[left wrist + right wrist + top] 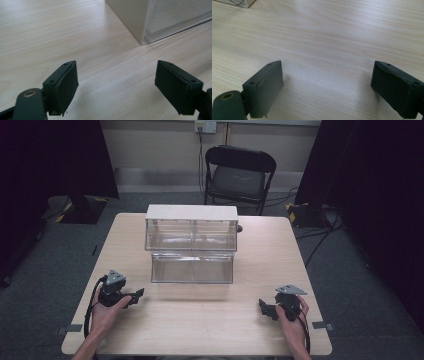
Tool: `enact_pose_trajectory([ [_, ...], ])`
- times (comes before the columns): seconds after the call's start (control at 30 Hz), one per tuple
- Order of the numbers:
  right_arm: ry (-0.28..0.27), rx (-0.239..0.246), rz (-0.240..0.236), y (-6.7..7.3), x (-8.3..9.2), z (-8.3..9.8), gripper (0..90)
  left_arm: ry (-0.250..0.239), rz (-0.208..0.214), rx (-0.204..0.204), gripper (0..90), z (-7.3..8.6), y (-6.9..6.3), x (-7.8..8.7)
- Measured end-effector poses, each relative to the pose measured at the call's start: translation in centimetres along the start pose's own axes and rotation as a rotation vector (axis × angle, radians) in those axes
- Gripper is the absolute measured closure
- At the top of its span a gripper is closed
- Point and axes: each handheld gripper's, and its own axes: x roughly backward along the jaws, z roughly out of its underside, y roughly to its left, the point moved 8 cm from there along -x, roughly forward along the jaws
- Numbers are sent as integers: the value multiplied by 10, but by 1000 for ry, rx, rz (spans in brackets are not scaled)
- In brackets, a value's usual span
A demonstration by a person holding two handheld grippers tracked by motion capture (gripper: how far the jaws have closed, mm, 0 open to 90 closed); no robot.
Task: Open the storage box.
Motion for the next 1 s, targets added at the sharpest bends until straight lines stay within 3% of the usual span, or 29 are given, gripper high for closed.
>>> enact_pose_trajectory([
  [0.1,0,0,0,0,0,0,99,-38,42,4,183,-7,-9,2],
  [0.4,0,0,0,0,0,0,99,-73,74,-22,178,-18,-26,4],
  [0.77,0,0,0,0,0,0,99,-89,127,-45,162,-28,-46,-3],
  [1.0,0,0,1,0,0,0,99,-94,148,-51,162,-40,-51,-6],
])
